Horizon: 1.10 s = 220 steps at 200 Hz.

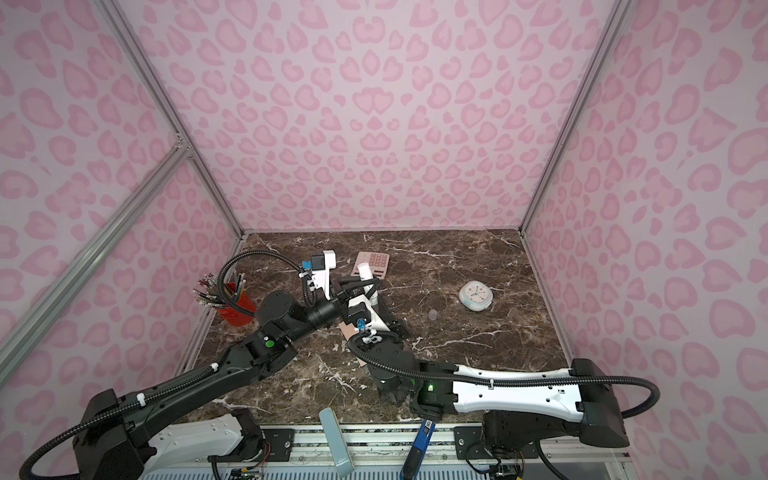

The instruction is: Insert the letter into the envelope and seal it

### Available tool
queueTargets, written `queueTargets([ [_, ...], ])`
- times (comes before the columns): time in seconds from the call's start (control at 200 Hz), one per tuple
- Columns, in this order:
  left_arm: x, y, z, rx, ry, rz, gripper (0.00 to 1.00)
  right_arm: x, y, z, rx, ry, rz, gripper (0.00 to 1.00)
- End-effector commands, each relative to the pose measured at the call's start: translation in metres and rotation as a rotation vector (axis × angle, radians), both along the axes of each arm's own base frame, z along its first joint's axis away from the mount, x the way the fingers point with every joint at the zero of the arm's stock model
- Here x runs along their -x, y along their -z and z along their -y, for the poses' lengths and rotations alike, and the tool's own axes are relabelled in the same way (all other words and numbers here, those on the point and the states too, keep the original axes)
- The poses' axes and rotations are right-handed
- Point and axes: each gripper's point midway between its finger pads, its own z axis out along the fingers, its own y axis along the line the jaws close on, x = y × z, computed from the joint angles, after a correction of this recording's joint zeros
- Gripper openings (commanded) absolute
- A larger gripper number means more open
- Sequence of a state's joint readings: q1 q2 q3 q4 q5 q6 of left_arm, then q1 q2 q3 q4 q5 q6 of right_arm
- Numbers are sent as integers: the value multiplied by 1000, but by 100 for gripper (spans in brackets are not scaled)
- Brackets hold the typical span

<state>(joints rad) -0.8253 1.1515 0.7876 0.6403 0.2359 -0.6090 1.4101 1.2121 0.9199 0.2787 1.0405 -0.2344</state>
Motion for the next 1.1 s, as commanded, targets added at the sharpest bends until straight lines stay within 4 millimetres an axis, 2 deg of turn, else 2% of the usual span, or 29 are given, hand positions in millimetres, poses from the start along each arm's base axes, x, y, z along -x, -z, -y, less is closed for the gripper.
queueTargets([
  [0.0,-29,21,-19,-92,-183,-24,4,14,15,-23,22,-249,-53,29],
  [0.23,-31,12,-37,-84,-194,-1,4,8,43,8,-40,-417,-162,34],
  [0.375,-29,6,-42,-65,-145,16,4,2,48,21,-154,-535,-227,34],
  [0.46,-21,2,-37,-47,-50,35,4,-1,46,22,-229,-605,-267,34],
  [0.64,6,-4,-22,26,203,83,4,3,22,11,-443,-814,-336,34],
  [0.775,18,-6,-17,79,315,97,4,12,8,-5,-516,-967,-377,40],
  [0.91,25,-7,-13,106,387,98,4,19,5,-13,-522,-1046,-416,45],
  [1.095,27,-4,-10,96,414,93,4,22,5,-14,-530,-1077,-418,45],
])
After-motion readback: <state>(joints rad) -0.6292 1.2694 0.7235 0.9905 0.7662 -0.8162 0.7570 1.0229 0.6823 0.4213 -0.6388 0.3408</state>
